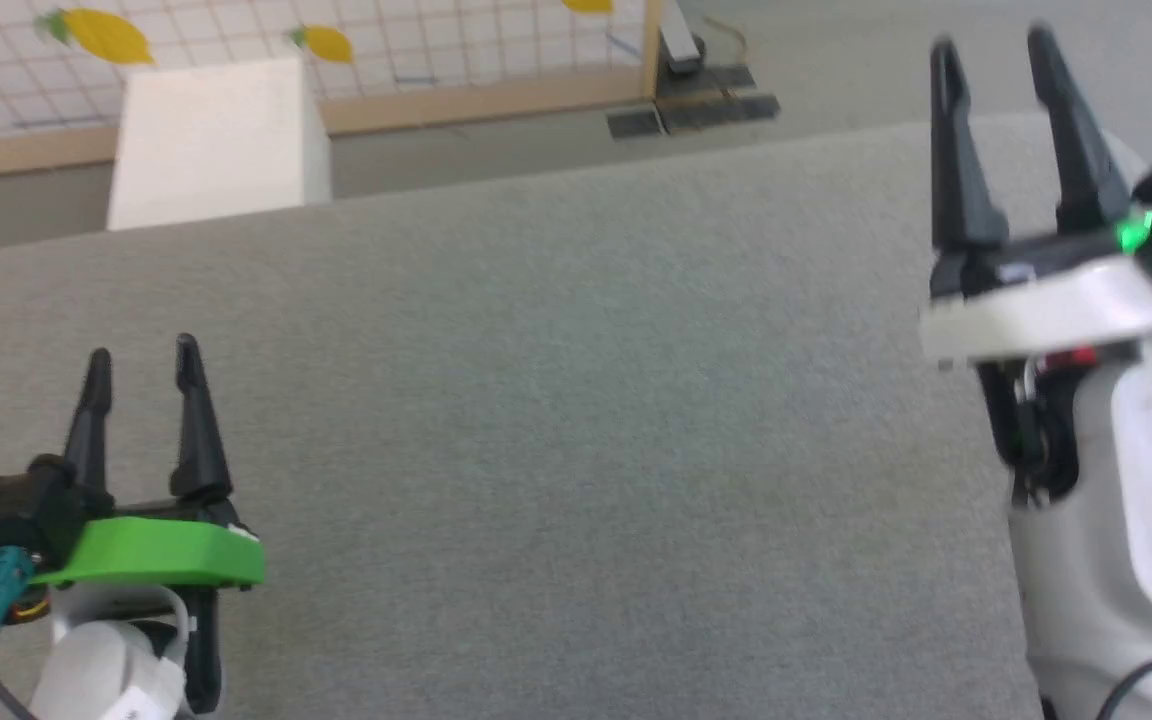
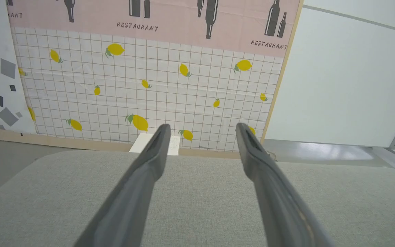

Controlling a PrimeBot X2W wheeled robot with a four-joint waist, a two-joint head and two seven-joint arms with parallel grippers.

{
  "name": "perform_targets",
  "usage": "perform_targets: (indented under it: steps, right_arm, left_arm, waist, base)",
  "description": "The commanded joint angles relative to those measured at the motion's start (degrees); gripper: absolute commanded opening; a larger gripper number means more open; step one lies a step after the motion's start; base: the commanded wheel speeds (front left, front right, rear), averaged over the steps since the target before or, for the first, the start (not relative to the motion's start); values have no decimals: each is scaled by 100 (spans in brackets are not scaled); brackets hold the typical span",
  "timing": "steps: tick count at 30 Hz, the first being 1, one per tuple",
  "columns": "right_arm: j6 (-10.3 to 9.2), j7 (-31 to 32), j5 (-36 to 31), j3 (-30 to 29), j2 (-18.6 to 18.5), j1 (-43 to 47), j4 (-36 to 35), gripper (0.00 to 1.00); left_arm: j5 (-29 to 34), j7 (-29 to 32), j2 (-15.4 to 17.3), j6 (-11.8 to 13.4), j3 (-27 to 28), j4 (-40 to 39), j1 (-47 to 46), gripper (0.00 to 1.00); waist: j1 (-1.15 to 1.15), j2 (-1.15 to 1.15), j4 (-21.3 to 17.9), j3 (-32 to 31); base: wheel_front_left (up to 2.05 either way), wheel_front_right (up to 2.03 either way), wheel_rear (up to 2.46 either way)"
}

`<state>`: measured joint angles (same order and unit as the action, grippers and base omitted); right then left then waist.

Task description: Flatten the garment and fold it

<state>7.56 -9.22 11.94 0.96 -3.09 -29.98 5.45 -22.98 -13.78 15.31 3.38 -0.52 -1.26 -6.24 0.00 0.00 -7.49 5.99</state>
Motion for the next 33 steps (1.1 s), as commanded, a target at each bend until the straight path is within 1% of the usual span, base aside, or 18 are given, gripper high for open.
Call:
perform_targets:
  steps: [1,5,12,15,21,25,29,33]
  right_arm:
    - [-8,-160,-24,-52,11,204,34,100]
    - [-8,-480,404,-35,18,769,157,100]
    - [-8,-572,512,100,20,1614,426,100]
    - [-8,-575,477,164,21,1929,446,100]
    - [-8,-576,286,277,21,2329,517,100]
    - [-8,-577,224,267,21,2425,560,100]
    - [-8,-577,286,166,21,2544,604,100]
    - [-8,-577,312,136,21,2619,629,100]
  left_arm:
    - [52,-33,-52,31,-29,45,-58,100]
    - [120,-68,-177,72,-107,163,7,100]
    - [297,-112,-444,221,-120,270,171,100]
    - [416,-118,-530,222,-176,316,278,100]
    - [503,-120,-713,150,-262,582,440,100]
    - [491,-120,-800,90,-278,786,499,100]
    - [440,-121,-889,6,-307,1015,533,100]
    - [511,-121,-893,-8,-334,1124,504,100]
  waist:
    - [0,0,415,-457]
    - [0,0,487,-623]
    - [0,0,519,-732]
    - [0,0,527,-711]
    - [0,0,560,-668]
    - [0,0,574,-618]
    - [0,0,599,-606]
    - [0,0,609,-602]
  base:
    - [0,0,0]
    - [0,0,0]
    - [0,0,0]
    - [0,0,0]
    - [0,0,0]
    - [0,0,0]
    - [0,0,0]
    - [0,0,0]
